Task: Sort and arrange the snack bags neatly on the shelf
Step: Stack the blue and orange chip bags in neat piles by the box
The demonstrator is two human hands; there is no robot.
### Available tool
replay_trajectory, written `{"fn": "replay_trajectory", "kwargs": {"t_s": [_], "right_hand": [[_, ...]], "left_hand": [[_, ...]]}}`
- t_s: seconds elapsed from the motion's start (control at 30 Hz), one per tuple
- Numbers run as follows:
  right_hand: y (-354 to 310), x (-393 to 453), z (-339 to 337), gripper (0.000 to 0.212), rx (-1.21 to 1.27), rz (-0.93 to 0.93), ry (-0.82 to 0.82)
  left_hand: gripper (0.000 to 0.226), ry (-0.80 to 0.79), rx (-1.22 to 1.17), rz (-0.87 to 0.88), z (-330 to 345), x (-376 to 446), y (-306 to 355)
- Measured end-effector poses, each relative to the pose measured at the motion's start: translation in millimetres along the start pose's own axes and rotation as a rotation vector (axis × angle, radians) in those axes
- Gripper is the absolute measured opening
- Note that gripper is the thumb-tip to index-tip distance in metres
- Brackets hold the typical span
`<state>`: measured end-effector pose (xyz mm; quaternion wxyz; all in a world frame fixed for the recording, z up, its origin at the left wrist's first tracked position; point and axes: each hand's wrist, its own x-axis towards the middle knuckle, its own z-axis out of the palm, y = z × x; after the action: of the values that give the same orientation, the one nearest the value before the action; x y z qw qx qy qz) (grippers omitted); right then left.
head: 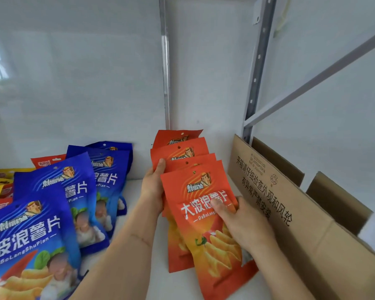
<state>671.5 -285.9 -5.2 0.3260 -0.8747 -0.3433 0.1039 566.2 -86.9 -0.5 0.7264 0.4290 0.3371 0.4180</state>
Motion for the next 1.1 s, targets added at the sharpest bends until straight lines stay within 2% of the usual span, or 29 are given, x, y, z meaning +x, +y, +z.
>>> {"fn": "replay_trajectory", "kwargs": {"t_s": [0.07, 0.13, 0.23, 0.37, 0.5, 0.67, 0.8, 0.97, 1.1], "right_hand": [[-1, 0, 3, 0.062, -0.066, 0.006, 0.081], [-4, -1, 4, 0.065, 0.007, -0.041, 0.148], [-6, -1, 6, 0.064, 0.04, -0.121, 0.155], [-3, 11, 2, 0.055, 0.016, -0.11, 0.181], [-4, 20, 8, 0.046, -0.052, -0.088, 0.209], [-7, 28, 17, 0.039, -0.122, -0.051, 0.211], [-8, 32, 18, 0.037, -0.17, -0.03, 0.213], [-9, 31, 16, 0.035, -0.192, -0.041, 0.223], [-9, 33, 17, 0.037, -0.154, -0.029, 0.2]], "left_hand": [[0.031, 0.005, 0.031, -0.01, 6, 1, -1], [0.032, 0.005, 0.042, -0.018, 12, 3, -1], [0.029, -0.001, 0.011, -0.06, 20, 5, 0], [0.036, -0.037, -0.032, -0.132, 34, 13, 4], [0.046, -0.051, 0.05, -0.189, 46, 24, 2], [0.05, 0.009, 0.2, -0.153, 42, 38, -14], [0.064, -0.015, 0.13, -0.155, 38, 35, -12], [0.051, -0.078, 0.234, -0.061, 34, -20, 1], [0.056, -0.09, 0.329, -0.091, 29, -33, -20]]}}
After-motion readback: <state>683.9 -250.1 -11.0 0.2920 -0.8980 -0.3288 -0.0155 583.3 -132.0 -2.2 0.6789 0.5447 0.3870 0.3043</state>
